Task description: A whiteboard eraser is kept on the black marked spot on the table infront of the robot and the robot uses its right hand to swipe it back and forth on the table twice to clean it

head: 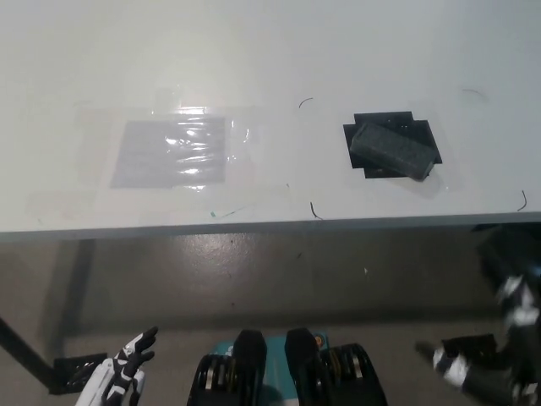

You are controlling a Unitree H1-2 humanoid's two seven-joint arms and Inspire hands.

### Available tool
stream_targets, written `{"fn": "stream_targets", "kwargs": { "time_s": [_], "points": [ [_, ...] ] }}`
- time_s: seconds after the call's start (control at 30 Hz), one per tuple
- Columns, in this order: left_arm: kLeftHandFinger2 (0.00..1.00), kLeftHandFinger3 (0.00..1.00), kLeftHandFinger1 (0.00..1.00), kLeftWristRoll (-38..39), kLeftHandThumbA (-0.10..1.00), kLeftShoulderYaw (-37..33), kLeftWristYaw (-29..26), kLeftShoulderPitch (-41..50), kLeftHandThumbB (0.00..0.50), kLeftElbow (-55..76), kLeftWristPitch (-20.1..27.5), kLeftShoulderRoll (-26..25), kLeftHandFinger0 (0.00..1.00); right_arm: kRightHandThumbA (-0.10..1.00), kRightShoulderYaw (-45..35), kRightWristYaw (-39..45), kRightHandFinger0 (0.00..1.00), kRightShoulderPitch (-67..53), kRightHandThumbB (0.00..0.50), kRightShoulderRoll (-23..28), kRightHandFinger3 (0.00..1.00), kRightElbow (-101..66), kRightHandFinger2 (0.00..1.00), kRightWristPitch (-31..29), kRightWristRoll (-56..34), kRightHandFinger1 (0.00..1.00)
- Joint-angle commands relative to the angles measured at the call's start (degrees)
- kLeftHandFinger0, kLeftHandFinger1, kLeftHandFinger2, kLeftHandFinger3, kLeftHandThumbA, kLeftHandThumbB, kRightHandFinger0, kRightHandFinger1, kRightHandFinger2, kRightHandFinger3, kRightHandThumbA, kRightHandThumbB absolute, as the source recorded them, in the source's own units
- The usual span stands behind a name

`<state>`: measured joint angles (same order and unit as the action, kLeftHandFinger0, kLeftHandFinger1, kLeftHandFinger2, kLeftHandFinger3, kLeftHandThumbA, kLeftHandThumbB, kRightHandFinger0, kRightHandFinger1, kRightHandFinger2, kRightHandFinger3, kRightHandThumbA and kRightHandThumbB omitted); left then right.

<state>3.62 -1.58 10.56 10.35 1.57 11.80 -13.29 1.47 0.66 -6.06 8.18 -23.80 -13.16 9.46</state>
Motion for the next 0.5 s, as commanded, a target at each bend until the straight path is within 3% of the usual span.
{"fn": "stream_targets", "kwargs": {
  "time_s": [0.0, 0.07, 0.27, 0.37, 0.4, 0.47],
  "points": [
    [1.00, 1.00, 1.00, 2.4, 0.91, -0.1, 3.2, -1.6, 0.500, 3.2, 1.2, -2.5, 1.00, 0.73, -4.2, 8.5, 1.00, 23.5, 0.281, 6.5, 1.00, -16.2, 1.00, 27.8, 10.8, 1.00],
    [1.00, 1.00, 1.00, 2.6, 0.90, -0.1, 3.3, -2.3, 0.500, 2.5, 2.0, -2.2, 1.00, 0.65, -3.7, 10.5, 1.00, 34.6, 0.306, 9.5, 1.00, -12.1, 1.00, 33.9, 12.2, 1.00],
    [1.00, 1.00, 1.00, 2.8, 0.88, -0.1, 3.6, -2.2, 0.482, 0.9, 4.9, -2.0, 1.00, 0.69, 1.7, 14.4, 1.00, 56.0, 0.312, 16.0, 1.00, 11.1, 1.00, 40.0, 15.4, 1.00],
    [1.00, 1.00, 1.00, 3.0, 0.88, -0.2, 3.9, -2.0, 0.488, 0.7, 4.7, -2.1, 1.00, 0.62, 4.7, 15.7, 1.00, 62.9, 0.322, 16.5, 1.00, 22.3, 1.00, 40.1, 16.0, 1.00],
    [1.00, 1.00, 1.00, 2.7, 0.89, -0.2, 3.9, -1.8, 0.480, 0.4, 5.2, -2.1, 1.00, 0.63, 6.7, 15.9, 1.00, 66.3, 0.360, 16.0, 1.00, 29.4, 1.00, 39.8, 16.0, 1.00],
    [1.00, 1.00, 1.00, 2.3, 0.89, -0.2, 4.0, -1.4, 0.481, 0.1, 5.4, -2.2, 1.00, 0.72, 10.6, 18.0, 1.00, 71.2, 0.376, 15.2, 1.00, 39.1, 1.00, 40.0, 18.4, 1.00]
  ]
}}
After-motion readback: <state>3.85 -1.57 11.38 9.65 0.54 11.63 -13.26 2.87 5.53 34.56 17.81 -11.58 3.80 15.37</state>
